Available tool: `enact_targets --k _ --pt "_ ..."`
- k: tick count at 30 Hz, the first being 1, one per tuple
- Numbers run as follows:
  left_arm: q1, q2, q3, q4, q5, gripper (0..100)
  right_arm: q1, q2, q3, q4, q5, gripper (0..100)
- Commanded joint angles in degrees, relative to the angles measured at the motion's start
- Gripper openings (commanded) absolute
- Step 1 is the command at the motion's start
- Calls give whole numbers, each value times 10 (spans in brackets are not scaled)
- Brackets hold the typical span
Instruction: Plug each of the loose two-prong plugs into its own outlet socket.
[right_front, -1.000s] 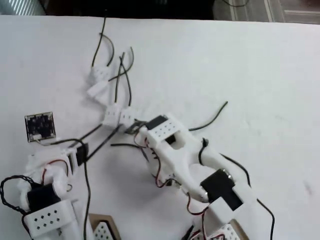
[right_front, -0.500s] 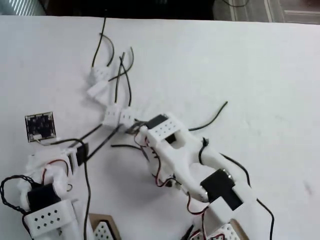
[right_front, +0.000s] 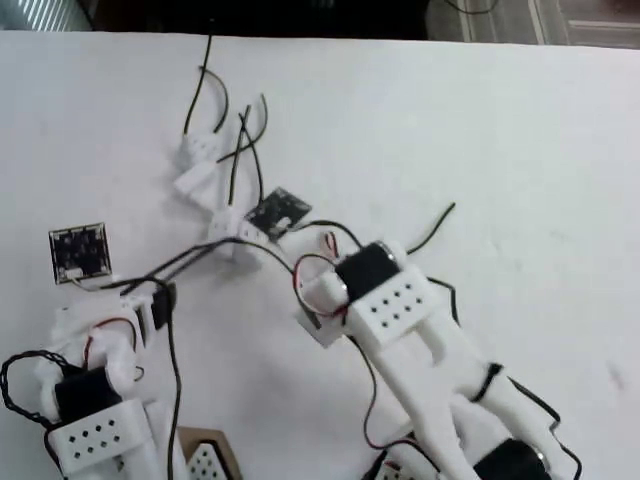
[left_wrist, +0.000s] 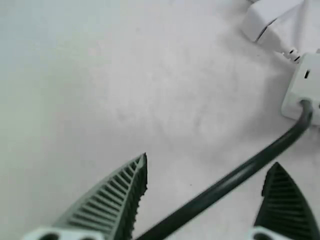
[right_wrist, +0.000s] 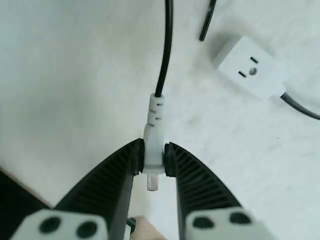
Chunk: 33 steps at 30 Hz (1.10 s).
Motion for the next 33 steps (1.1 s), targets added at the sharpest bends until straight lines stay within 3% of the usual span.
enact_targets --k 1,8,21,29,33 --pt "-2 -4 -2 -18 6 358 -4 -58 18 -76 -41 17" --pt "-3 -4 -4 -18 7 358 -1 -98 105 -190 -82 17" --pt "-58 -4 -34 -14 53 358 4 -217 60 -13 -50 17" --pt "-58 -4 -33 -14 52 358 145 -256 -43 -17 -29 17" --pt "-58 -4 -32 -14 52 358 167 -255 -41 -33 -26 17"
